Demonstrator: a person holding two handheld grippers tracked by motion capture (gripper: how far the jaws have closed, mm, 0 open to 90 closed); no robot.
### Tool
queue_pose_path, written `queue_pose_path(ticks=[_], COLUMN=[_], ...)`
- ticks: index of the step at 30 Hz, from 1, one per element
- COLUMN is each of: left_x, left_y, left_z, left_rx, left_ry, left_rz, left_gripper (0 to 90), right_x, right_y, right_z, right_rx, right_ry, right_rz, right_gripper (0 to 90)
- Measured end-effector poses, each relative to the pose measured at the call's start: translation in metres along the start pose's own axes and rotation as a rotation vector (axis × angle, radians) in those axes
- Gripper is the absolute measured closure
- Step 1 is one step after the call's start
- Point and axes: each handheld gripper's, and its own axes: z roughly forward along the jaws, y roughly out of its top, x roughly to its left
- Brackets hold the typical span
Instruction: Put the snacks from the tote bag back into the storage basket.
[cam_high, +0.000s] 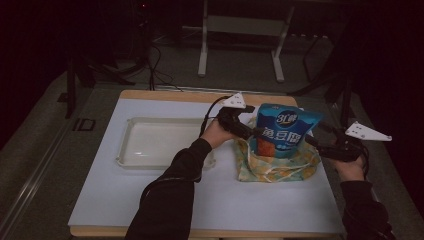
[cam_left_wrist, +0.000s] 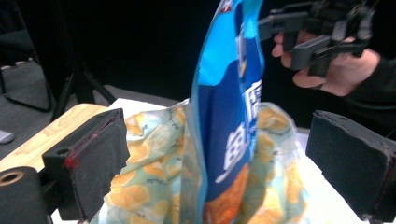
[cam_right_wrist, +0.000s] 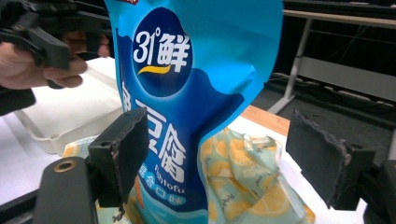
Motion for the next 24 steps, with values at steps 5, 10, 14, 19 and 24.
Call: queue_pose_path(ticks=[5,10,14,19,24], left_x=[0.000,-0.002,-0.002,-0.002,-0.001], left_y=[-0.002,-0.004,-0.007,-0.009,-0.011], left_z=[0.016,0.027,0.031,0.036,0.035], left_rx=[0.017,0.028,0.032,0.050,0.050], left_ry=[-0.032,-0.030,-0.023,-0.017,-0.033], left_rz=[0.002,0.001,-0.005,-0.018,-0.042], left_gripper=[11.1,20.9,35.9,53.7,64.8], right_x=[-0.004,-0.007,-0.008,-0.009,-0.008], right_y=[-0.002,-0.004,-0.003,-0.002,-0.002], right_z=[0.015,0.026,0.032,0.036,0.038], right_rx=[0.031,0.054,0.063,0.068,0.078], right_ry=[0.017,0.045,0.043,0.086,0.123], right_rz=[-0.004,-0.003,-0.011,-0.004,-0.002], right_gripper=[22.7,28.8,37.5,54.1,68.0])
